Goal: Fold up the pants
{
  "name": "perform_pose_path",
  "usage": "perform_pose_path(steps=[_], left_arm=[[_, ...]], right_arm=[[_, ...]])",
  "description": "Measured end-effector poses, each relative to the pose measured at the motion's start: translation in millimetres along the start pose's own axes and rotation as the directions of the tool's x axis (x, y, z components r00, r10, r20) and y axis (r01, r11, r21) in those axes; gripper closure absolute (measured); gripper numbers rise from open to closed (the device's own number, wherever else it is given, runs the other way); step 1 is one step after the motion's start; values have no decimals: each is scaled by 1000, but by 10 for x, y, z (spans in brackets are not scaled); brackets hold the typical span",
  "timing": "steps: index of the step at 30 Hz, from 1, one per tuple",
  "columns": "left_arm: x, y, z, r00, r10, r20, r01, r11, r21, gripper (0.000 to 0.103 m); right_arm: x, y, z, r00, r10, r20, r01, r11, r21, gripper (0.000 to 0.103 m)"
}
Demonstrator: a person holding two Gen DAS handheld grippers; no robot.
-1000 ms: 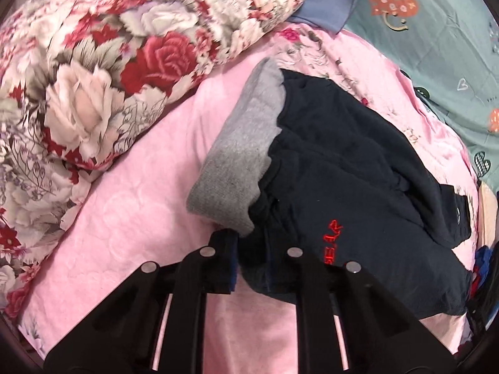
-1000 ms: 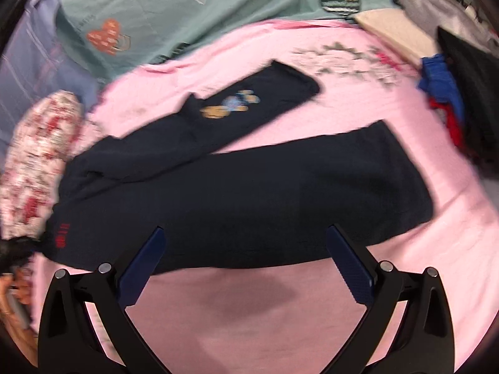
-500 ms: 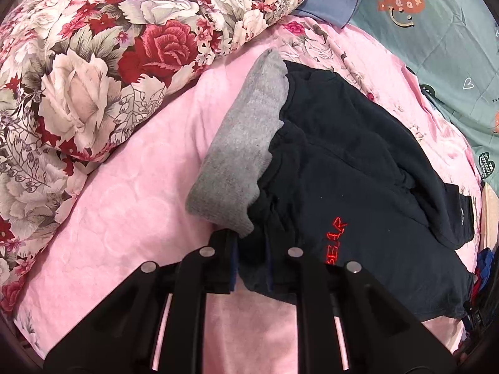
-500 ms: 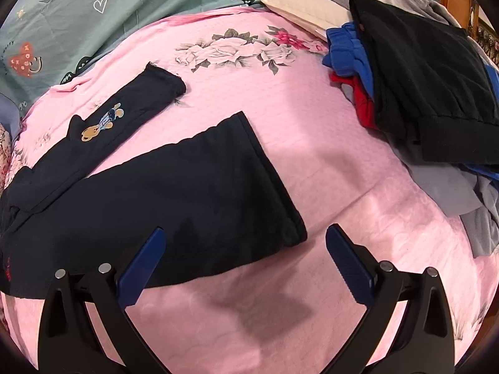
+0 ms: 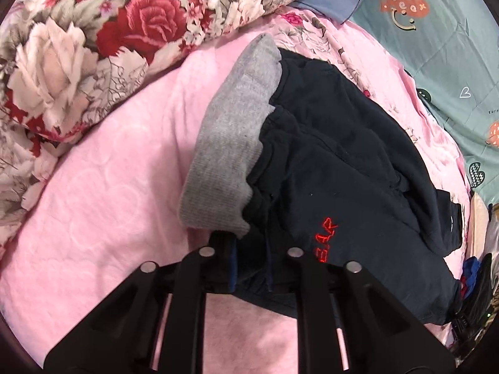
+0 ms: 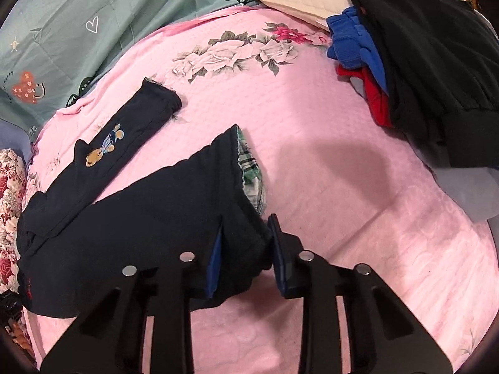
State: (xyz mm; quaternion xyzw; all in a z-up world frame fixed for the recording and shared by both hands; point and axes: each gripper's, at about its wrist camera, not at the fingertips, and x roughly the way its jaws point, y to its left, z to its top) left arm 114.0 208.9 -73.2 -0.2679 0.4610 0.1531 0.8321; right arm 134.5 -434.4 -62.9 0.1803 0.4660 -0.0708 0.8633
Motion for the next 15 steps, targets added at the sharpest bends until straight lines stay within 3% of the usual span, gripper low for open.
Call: perform_pose_path(steps=[4,6,12,15], left_arm=[[-300,15,49,997,11,81,-11,1000,-11,92],[-502,0,66,993,-20,121,21,1000,-8,92],[-923,-85,25,979,-73,188,69,997,26,92],[-1044,-59,-14,975,-63,212,60,998,24,92]], right_arm=[[-85,45,3,1000,1,27,-1,1000,-20,86],[-203,77,25,998,6,55,-4,999,-35,87],[-743,192,106,985,61,163,-49,996,-76,87],[-941,231,101,979,62,195,-42,994,-101,87]])
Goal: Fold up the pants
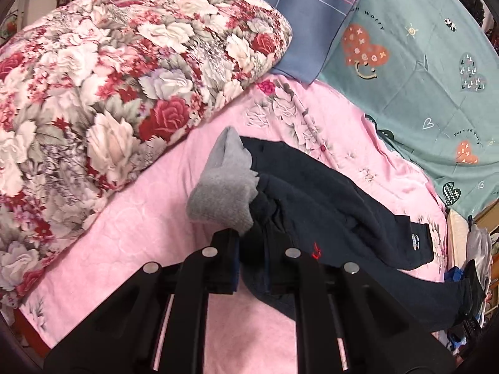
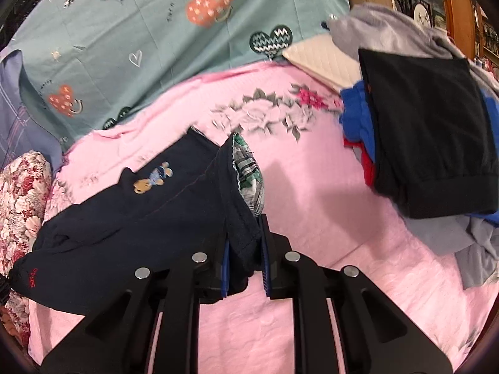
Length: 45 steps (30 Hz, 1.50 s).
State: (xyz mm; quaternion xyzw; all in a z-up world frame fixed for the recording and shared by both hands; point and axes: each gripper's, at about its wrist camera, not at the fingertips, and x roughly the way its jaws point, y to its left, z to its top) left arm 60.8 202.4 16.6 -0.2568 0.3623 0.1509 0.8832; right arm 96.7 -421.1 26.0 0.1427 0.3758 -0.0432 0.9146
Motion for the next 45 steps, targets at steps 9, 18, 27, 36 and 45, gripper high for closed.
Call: perform_pose_path(steps=[9,18,27,36,45], left_arm=[[-146,276,-196,998,61,-33,-61,998,4,91],[217,560,-589,966,210,-152,-201,977,74,75],[-60,582,-397,934,356,-23,-352,931,99,25],[-78,362,-275,976,217,-24,-215,974,66,18],[402,-90,-327,968,244,-52,-230,955,189,18]], right_arm=[[-164,-140,-207,997,-60,-54,58,998,-34,87],[119,-395,-701,967,-146,-209,139,989,-47,87],[70,-488,-562,917,-393,-69,388,918,-79,35],[627,-232,-406,968,-165,-189,148,984,-99,35],[706,-417,-342,979,-78,-190,85,996,24,87]])
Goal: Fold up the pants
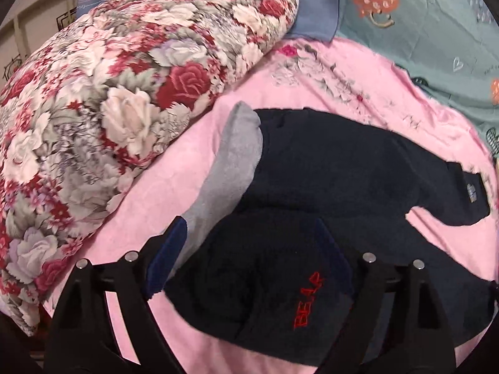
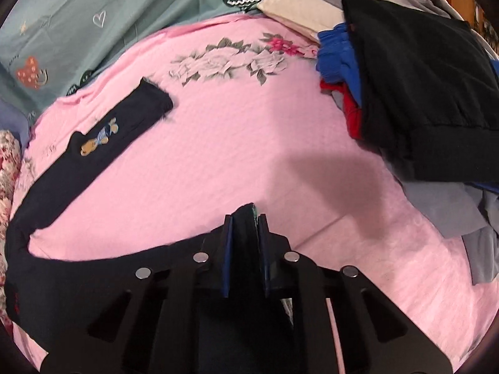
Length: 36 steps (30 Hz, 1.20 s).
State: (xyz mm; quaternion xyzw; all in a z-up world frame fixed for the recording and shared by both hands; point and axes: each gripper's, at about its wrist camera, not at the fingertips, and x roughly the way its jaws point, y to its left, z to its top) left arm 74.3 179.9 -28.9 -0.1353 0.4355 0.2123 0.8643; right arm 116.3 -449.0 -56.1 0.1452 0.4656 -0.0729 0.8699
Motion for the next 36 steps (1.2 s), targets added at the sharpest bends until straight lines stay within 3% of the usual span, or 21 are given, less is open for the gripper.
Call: perform_pose_path(steps=[3,5,9,12,16,20,27,36], left_arm=[[191,-51,-10,998,9,-67,-9,1000,12,18],[239,-42,12,996,3,-84,-3,1000,8,18],[149,-16,114,999,18,-39,-18,1000,5,18],[39,1,168,1000,4,-4,-4,1000,-19,17],[25,-102,148,1000,-15,16,16,1000,-3,16],[151,-349,111,999,-45,-9,45,997,60,16],[90,-879,170,981,-188,38,180,973,147,16],[185,-1081,90,978,-210,-13,210,965,160,16]], right_arm=[[82,31,-23,998,-54,-12,53,998,-41,82],[22,50,18,990,-138,5,138,989,-56,50],[-171,111,179,997,-36,63,39,998,-46,48],[-145,252,363,997,30,74,-28,999,-30,38],[54,570,712,989,116,89,-114,993,-26,38],[458,834,942,993,110,31,-108,993,-50,38],[806,1053,1025,988,154,-9,-155,988,-23,38],[950,1113,1163,987,161,-11,-161,987,-2,38]])
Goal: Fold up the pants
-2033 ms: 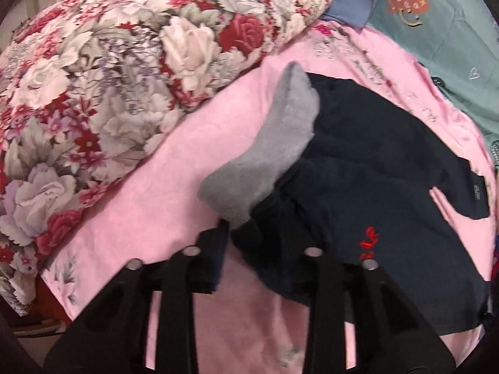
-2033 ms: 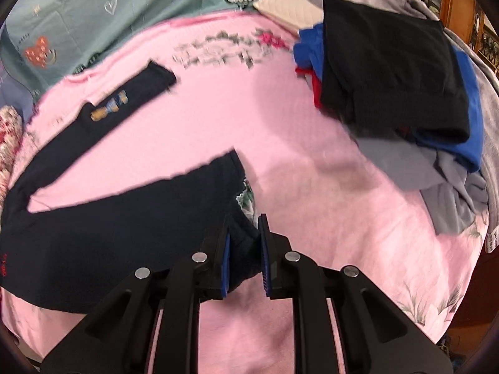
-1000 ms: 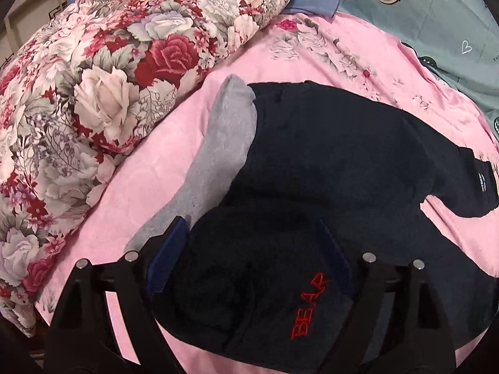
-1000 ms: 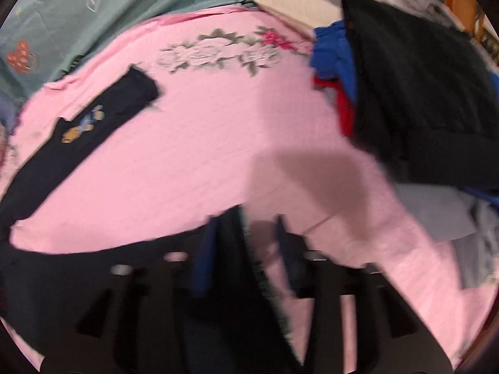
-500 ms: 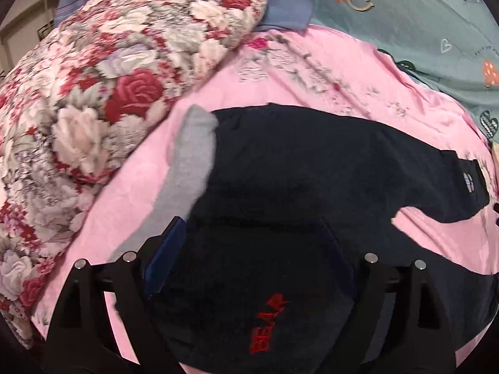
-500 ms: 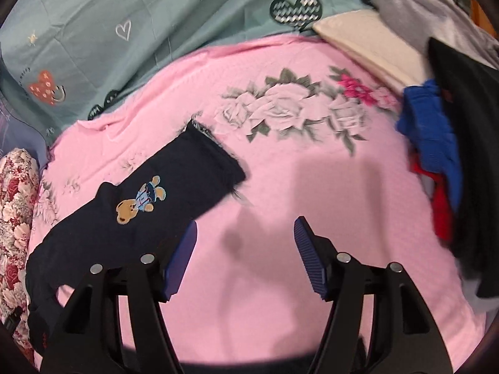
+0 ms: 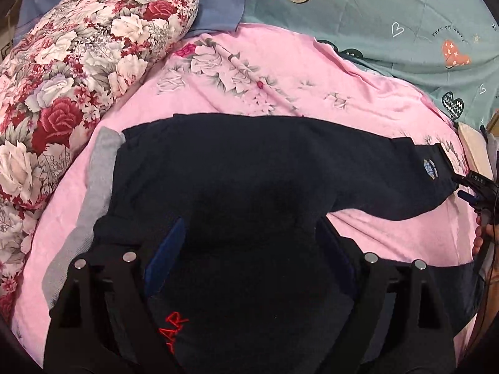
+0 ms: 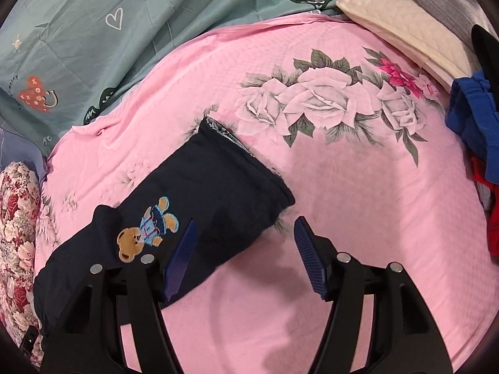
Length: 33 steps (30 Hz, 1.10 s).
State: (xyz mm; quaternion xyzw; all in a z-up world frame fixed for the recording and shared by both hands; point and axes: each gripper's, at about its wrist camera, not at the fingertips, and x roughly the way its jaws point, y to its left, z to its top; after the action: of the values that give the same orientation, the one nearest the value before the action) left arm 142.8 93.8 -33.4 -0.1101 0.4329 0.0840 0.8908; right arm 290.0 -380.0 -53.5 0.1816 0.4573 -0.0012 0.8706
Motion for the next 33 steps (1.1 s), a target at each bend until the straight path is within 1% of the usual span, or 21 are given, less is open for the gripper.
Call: perform_pose_path(steps=[5,8,10,11,13,14,17,19,21,22,23,24,25,26,27,28,29,30,31,33], left_arm=[[41,48,-60,1000,6,-21,-6,1000,-6,16],[57,87,-75,1000,9,-29,-9,1000,-17,16],[59,104,-77,999,15,-32,-15,1000,-20,16],[53,113,-77,999,18,-30,-19,1000,-21,16],[36,123,-70,999,23,-24,-24,1000,-20,16],[26,131,-65,999,27,-20,-27,999,-18,16],[-7,160,-42,999,37,-6,-37,999,-13,16],[-2,191,-20,999,42,1,-42,999,-12,16],[34,229,4,999,47,-2,-47,999,-12,16],[48,243,14,999,54,-4,-54,998,-11,16],[59,269,33,998,66,-6,-66,998,-11,16],[45,317,58,997,81,2,-81,997,-12,16],[24,354,74,996,88,11,-88,996,-15,16],[-13,415,95,995,100,23,-99,995,-22,16],[-38,462,108,994,109,30,-109,994,-29,16],[-75,539,130,991,126,37,-125,991,-45,16],[-117,620,147,989,140,45,-137,988,-65,16],[-140,663,154,988,146,48,-142,987,-76,16],[-178,732,165,987,154,53,-149,985,-91,16],[-240,838,179,982,178,60,-171,979,-108,16]], right_arm=[[60,13,32,1000,-1,-5,1,1000,-1,38],[102,40,46,1000,-19,-5,19,1000,-15,38],[124,53,62,1000,-29,4,29,999,-20,54],[141,53,75,999,-34,-1,34,999,-20,68],[147,6,94,1000,-15,3,15,1000,12,81],[128,-13,102,1000,-16,8,16,1000,20,91],[-108,-56,95,997,-36,65,34,999,24,93],[-387,-148,73,988,-79,132,76,997,27,93],[-568,-293,25,983,-119,141,114,993,42,93],[-563,-410,-30,986,-130,105,125,990,60,93],[-471,-476,-80,989,-140,41,138,989,48,90],[-319,-509,-141,985,-167,-45,167,986,1,88],[-257,-529,-193,980,-182,-77,180,983,-32,79],[-263,-529,-220,974,-216,-66,212,975,-62,60],[-317,-530,-215,963,-265,-42,261,962,-78,51],[-378,-527,-198,968,-250,-13,248,966,-76,47],[-463,-504,-150,978,-203,34,205,976,-75,45],[-501,-456,-90,981,-183,70,189,978,-85,44],[-494,-400,-29,979,-182,93,191,977,-100,43],[-398,-305,100,982,-160,97,172,976,-131,42]])
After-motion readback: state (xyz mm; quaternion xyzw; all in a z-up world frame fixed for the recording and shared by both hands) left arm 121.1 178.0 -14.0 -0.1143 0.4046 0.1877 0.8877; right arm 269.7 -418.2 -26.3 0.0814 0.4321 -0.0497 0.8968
